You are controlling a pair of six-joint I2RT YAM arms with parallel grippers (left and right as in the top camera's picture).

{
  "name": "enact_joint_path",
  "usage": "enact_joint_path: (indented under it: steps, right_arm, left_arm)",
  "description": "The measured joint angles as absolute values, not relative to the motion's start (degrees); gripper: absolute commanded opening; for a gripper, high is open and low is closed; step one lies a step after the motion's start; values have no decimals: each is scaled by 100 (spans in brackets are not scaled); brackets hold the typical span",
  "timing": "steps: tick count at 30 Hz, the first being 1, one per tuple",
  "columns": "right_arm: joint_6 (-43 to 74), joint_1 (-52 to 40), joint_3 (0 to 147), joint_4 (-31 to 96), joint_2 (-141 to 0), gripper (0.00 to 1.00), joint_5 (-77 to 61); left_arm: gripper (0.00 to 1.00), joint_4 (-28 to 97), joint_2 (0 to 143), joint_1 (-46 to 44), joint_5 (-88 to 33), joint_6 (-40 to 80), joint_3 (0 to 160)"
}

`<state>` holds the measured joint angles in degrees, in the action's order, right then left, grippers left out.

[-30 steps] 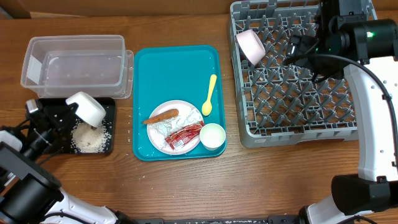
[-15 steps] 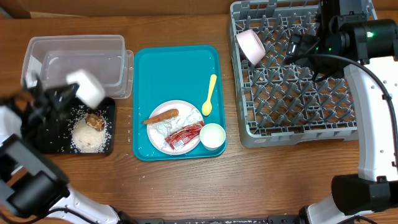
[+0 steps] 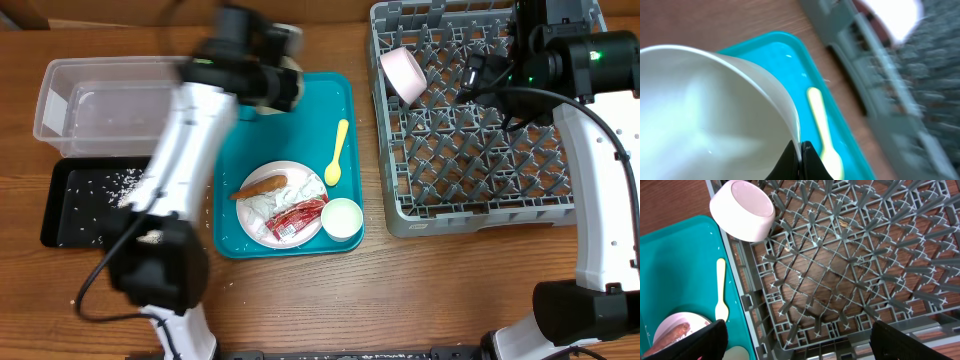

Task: Sort waste into correct bins and load items into the dishwasher
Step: 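Return the white bowl to the teal tray with the left gripper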

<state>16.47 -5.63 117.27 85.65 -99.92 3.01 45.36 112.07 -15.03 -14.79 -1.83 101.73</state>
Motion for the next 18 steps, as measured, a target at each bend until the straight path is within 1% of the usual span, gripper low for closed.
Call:
enact_joint_path:
  steps: [3, 6, 9, 15, 18]
  right_arm:
    - [1645, -561, 11727, 8562, -9992, 93, 303]
    - [1647, -563, 11727, 8562, -9992, 93, 303]
    - [1647, -563, 11727, 8562, -9992, 93, 303]
    - [1647, -563, 11727, 8477, -9992, 93, 301]
    - [1643, -563, 11727, 8418, -9992, 93, 301]
  left_arm:
    - [4, 4233, 11603, -2121, -224, -180, 10173]
    - [4, 4217, 12044, -2368, 456, -154, 10173]
    - [4, 4261, 12405, -2390, 711, -54, 10173]
    - [5, 4436, 12693, -2349, 781, 12, 10173]
    - [25, 4508, 12691, -2349, 799, 8, 10173]
